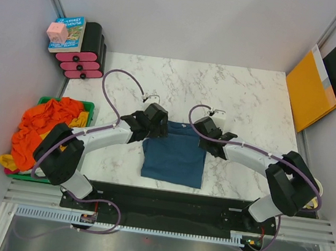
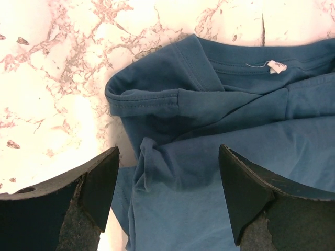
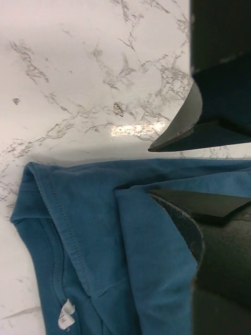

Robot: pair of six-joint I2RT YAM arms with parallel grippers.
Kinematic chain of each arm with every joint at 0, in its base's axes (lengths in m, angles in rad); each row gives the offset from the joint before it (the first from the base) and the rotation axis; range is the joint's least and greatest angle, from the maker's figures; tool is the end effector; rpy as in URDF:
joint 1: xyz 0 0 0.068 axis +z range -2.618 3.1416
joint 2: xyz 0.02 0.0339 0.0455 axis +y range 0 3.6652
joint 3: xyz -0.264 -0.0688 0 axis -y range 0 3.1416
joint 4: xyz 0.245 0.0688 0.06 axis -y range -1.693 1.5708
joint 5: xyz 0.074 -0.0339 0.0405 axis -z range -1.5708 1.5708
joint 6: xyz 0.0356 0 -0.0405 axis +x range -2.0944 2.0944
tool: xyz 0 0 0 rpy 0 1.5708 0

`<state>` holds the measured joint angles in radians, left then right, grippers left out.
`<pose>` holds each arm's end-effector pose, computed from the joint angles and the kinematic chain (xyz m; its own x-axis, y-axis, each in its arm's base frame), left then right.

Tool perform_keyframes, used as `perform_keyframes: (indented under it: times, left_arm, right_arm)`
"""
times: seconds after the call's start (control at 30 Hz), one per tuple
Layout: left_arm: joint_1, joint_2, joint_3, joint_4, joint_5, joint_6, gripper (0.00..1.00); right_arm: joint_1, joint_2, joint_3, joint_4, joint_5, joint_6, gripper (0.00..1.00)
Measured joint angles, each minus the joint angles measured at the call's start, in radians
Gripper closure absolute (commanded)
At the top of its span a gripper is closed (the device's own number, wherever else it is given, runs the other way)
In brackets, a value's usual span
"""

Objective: Fold and stack the t-shirts
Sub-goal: Smooth out wrinkles on the folded tshirt

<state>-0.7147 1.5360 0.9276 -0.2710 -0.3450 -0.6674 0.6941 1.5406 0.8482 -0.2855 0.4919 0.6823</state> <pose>0.2456 -0.1972 0.2037 -0.7379 -0.1309 -0.6621 -0.0036 0.9818 -0.1900 0.2397 0.1776 0.1798 -0.7224 0.1219 -0.6807 0.1218 0.9914 0.0483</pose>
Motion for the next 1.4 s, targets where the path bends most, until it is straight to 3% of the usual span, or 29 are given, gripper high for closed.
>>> perform_keyframes:
  times: [0.63,0.93,1.1,1.17,1.27,1.4]
  left_arm:
    - [0.0,0.004,0.0,0.016,0.016,0.003,0.18]
    - [0.002,0.004,0.0,0.016,0.016,0.005,0.18]
    - [0.002,0.004,0.0,0.016,0.017,0.005,0.19]
    - [0.002,0.004,0.0,0.016,0.017,0.005,0.19]
    - [0.002,0.004,0.0,0.016,0.018,0.005,0.19]
    - [0.002,0.004,0.0,0.016,0.018,0.005,0.19]
  right_arm:
    - [-0.005,0.048,-0.024,0.088,-0.032,0.014,0.62]
    - [-0.005,0.074,-0.023,0.117,-0.052,0.022,0.82]
    - [-0.005,0.074,-0.023,0.121,-0.053,0.022,0.81]
    - [-0.005,0.074,-0.022,0.121,-0.054,0.022,0.71]
    - [-0.005,0.074,-0.019,0.121,-0.054,0.022,0.64]
    - [-0.005,0.074,-0.011,0.121,-0.055,0.021,0.64]
